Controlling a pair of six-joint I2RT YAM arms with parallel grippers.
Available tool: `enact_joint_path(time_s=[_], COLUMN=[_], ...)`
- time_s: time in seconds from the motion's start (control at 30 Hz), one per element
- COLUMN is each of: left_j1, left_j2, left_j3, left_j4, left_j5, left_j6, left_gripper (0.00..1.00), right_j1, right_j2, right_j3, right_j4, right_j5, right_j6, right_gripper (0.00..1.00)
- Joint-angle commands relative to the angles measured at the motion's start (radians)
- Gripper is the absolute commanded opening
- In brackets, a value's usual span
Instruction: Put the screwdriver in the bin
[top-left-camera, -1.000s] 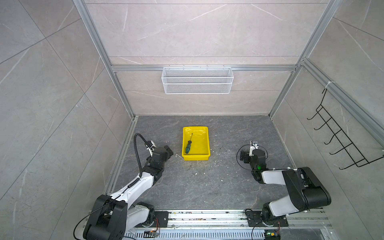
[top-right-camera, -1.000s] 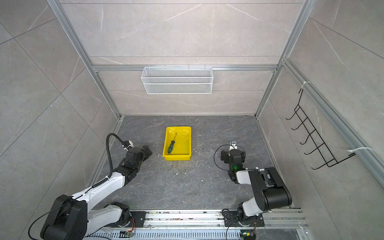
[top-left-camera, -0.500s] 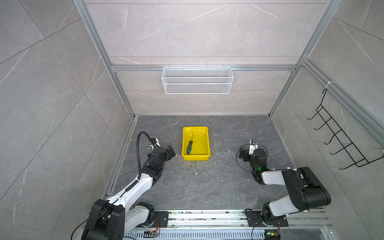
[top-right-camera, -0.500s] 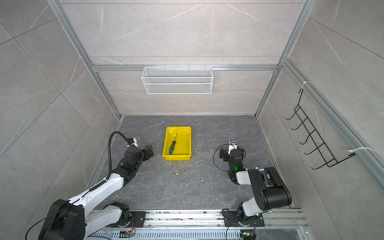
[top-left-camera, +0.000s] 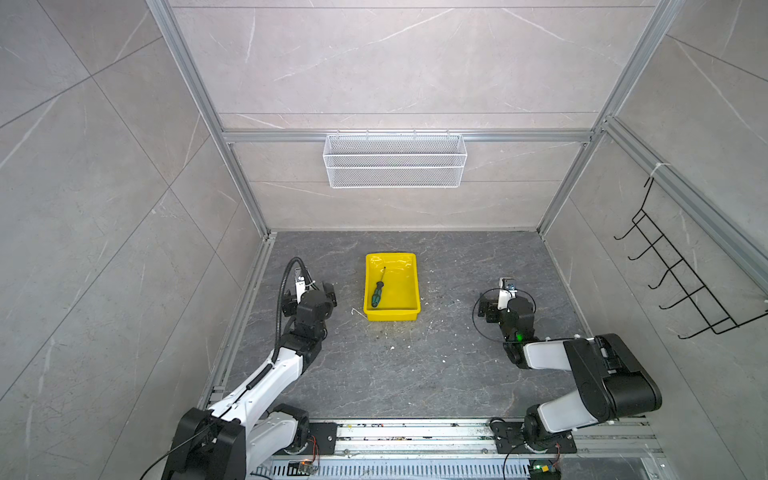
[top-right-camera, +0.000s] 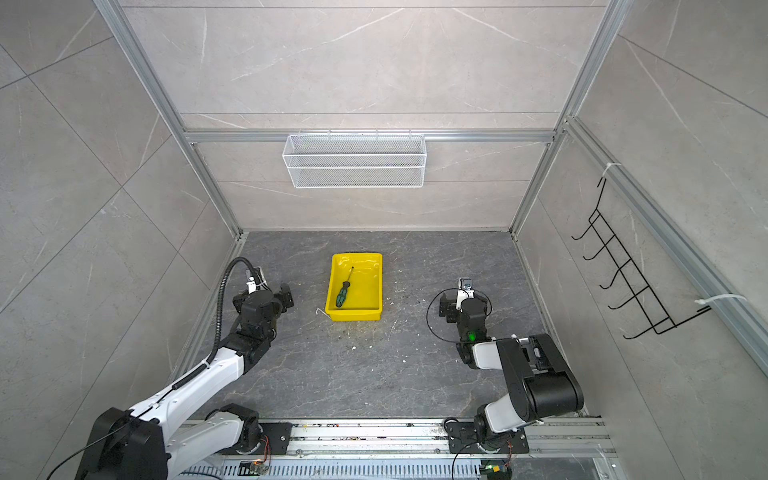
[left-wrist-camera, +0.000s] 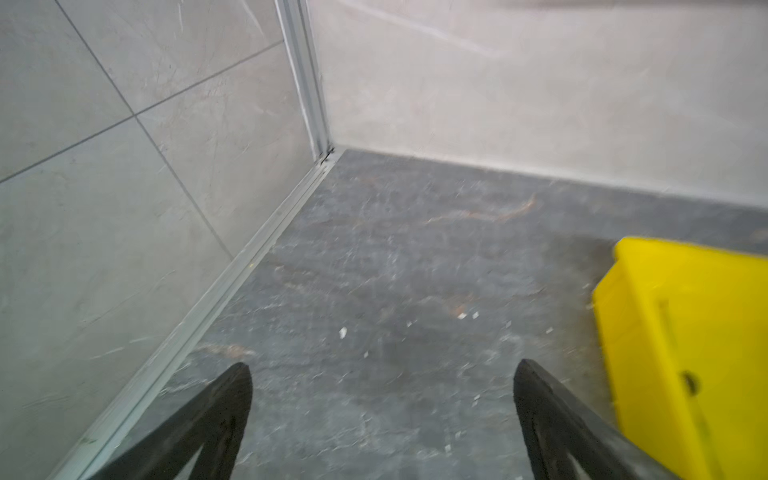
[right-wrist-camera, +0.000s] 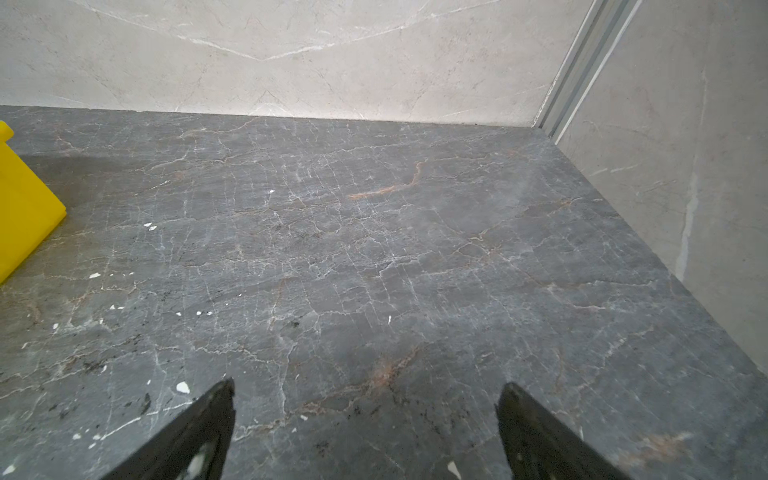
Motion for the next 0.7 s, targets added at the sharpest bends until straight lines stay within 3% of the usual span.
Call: enact_joint_path(time_s=[0.0, 0.07, 0.17, 0.27, 0.4, 0.5, 0.67], left_j1=[0.016, 0.019, 0.022, 0.045, 0.06, 0.066, 0.077], left_j2=[0.02, 0.056, 0.118, 0.189, 0.284, 0.326, 0.378], left_j3=[-0.025, -0.048, -0.092, -0.143, -0.101, -0.026, 0.018], left_j4=[0.12, 0.168, 0.263, 0.405, 0.404, 0.286, 0.275], left_j5=[0.014, 0.0, -0.112, -0.156, -0.141, -0.076, -0.004], left_j6=[0.168, 0.195, 0.178, 0.1, 0.097, 0.095, 0.177], left_gripper=[1.0, 1.0, 1.0, 1.0, 1.0, 1.0, 1.0], right_j1=[-0.003, -0.003, -0.003, -0.003, -0.004, -0.003, -0.002], right_j2=[0.004, 0.004, 0.004, 0.004, 0.004, 0.004, 0.004], right_j3=[0.008, 0.008, 0.008, 0.008, 0.008, 0.008, 0.008], right_j4=[0.015, 0.014, 0.015, 0.015, 0.015, 0.014, 0.016], right_j5=[-0.003, -0.004, -0.003, -0.003, -0.003, -0.003, -0.003], right_j6=[-0.01, -0.009, -0.011, -0.012, -0.011, -0.011, -0.011], right_gripper=[0.99, 0.99, 0.99, 0.99, 0.99, 0.99, 0.99])
